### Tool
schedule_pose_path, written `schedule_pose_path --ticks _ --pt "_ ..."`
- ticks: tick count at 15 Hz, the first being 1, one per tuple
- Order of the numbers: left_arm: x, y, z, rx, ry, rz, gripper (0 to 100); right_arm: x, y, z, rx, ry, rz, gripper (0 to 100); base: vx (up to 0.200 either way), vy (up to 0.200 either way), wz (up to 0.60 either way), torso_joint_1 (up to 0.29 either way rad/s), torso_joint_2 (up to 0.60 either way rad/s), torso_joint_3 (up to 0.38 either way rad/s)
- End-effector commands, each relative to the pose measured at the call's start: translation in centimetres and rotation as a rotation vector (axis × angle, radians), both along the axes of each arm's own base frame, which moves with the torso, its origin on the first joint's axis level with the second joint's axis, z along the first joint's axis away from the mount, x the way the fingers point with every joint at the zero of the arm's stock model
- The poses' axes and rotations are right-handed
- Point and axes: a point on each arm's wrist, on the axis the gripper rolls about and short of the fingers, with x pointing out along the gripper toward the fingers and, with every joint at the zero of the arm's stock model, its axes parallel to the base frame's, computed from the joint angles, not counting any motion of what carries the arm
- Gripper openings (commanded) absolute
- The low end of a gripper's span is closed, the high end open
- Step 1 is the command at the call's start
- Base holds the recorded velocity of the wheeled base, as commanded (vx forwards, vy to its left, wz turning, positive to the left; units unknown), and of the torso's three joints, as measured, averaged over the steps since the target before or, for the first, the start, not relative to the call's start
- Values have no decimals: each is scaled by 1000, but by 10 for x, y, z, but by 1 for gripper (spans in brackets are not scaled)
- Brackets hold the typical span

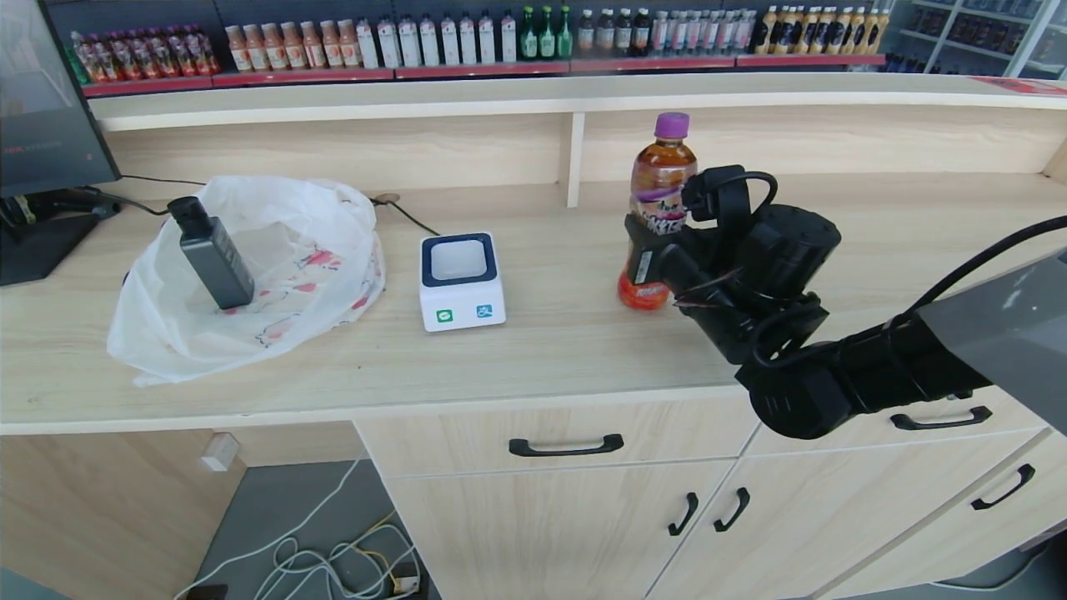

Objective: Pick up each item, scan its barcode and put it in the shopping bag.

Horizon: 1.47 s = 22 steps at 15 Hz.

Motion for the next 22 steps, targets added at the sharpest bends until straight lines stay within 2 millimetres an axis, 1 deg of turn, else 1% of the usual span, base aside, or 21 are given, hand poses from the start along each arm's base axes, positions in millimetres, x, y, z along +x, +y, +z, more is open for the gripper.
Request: schedule_pose_path --ticks 1,7,12,15,16,17,18,20,22 --pt "0 0 0 0 -1 0 100 -2 0 7 11 -23 1 0 0 0 0 0 0 0" --pt "0 0 0 0 -1 0 100 -4 -2 13 21 -36 -3 0 0 0 0 0 0 0" --pt "0 0 0 0 -1 0 100 -10 -4 23 34 -62 -15 0 0 0 0 0 0 0" --pt "0 0 0 0 -1 0 100 -22 -10 44 24 -113 -30 0 0 0 0 0 0 0" --pt "0 0 0 0 1 0 100 -25 -12 47 21 -119 -37 0 0 0 0 0 0 0" --pt "0 0 0 0 -1 0 100 -39 -18 54 12 -135 -65 0 0 0 0 0 0 0" --pt "0 0 0 0 -1 0 100 -51 -22 56 13 -145 -83 0 0 0 0 0 0 0" --pt "0 0 0 0 1 0 100 -84 -27 50 18 -159 -124 0 0 0 0 0 0 0" --pt "0 0 0 0 1 0 100 -113 -31 43 -14 -196 -120 0 0 0 0 0 0 0"
